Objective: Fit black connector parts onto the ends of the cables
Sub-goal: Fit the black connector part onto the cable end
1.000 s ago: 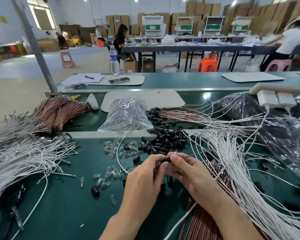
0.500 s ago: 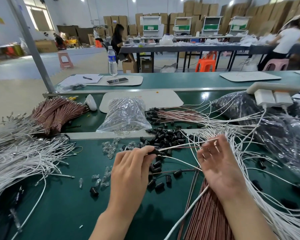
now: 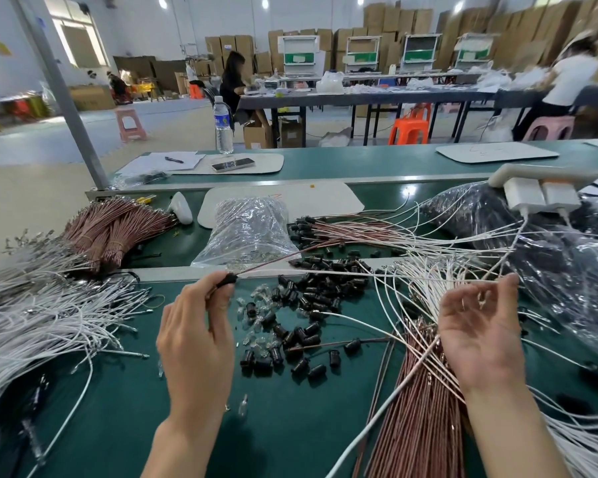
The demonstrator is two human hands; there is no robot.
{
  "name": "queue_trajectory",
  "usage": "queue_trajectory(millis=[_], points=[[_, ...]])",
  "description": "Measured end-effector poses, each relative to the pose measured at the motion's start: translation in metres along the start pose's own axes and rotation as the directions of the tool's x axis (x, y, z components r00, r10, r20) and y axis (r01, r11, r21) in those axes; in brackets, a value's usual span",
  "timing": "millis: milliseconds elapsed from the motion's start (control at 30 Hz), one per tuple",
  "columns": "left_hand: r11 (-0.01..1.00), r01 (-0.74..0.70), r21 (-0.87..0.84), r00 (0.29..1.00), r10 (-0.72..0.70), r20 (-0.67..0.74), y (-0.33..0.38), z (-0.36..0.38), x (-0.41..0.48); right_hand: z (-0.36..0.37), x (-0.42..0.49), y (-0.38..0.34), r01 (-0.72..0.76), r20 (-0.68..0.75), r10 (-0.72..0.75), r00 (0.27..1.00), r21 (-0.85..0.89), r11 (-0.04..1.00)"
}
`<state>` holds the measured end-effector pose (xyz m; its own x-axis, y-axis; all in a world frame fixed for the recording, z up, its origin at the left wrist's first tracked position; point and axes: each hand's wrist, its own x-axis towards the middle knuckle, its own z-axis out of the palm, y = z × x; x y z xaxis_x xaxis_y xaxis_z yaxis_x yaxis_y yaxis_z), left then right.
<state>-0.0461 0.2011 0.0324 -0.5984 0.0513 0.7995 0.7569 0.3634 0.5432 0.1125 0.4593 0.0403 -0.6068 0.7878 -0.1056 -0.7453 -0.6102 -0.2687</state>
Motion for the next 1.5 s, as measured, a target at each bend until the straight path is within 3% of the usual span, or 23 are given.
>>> queue_trajectory(millis=[167, 267, 367, 467, 567, 700, 900, 1133, 1300, 1500], points=[[0.947, 0.245, -0.205, 0.968, -0.229, 0.102, 0.01, 0.008, -0.004, 0.0, 0.001, 0.002, -0.096, 0.178, 0.091, 0.98, 0.022, 0.995], [0.889, 0.344, -0.302, 0.938, -0.311, 0.153, 0.018, 0.015, -0.007, 0.004, -0.004, 0.014, -0.163, 0.207, 0.224, 0.952, -0.276, 0.947], [0.815, 0.42, -0.4, 0.907, -0.358, 0.224, 0.025, 0.018, -0.009, 0.01, -0.016, 0.039, -0.132, 0.241, 0.345, 0.907, -0.616, 0.776], [0.8, 0.454, -0.392, 0.869, -0.301, 0.393, 0.033, 0.023, -0.019, 0.014, -0.03, 0.064, -0.164, 0.266, 0.504, 0.822, -0.736, 0.656], [0.85, 0.417, -0.321, 0.816, -0.196, 0.543, 0.04, 0.03, -0.032, 0.014, -0.035, 0.08, -0.061, 0.265, 0.466, 0.844, -0.816, 0.575], [0.86, 0.421, -0.287, 0.794, -0.197, 0.575, 0.041, 0.035, -0.037, 0.011, -0.033, 0.082, -0.004, 0.229, 0.328, 0.917, -0.815, 0.58], [0.851, 0.453, -0.265, 0.781, -0.235, 0.579, 0.038, 0.034, -0.037, 0.011, -0.029, 0.079, -0.027, 0.178, 0.248, 0.952, -0.761, 0.649], [0.835, 0.493, -0.244, 0.752, -0.268, 0.603, 0.037, 0.035, -0.036, 0.012, -0.028, 0.08, -0.093, 0.168, 0.302, 0.938, -0.718, 0.69], [0.81, 0.511, -0.288, 0.741, -0.245, 0.625, 0.042, 0.034, -0.035, 0.01, -0.035, 0.085, -0.059, 0.228, 0.423, 0.877, -0.822, 0.567], [0.849, 0.452, -0.273, 0.765, -0.212, 0.608, 0.042, 0.035, -0.037, 0.009, -0.034, 0.083, 0.001, 0.247, 0.366, 0.897, -0.83, 0.557]])
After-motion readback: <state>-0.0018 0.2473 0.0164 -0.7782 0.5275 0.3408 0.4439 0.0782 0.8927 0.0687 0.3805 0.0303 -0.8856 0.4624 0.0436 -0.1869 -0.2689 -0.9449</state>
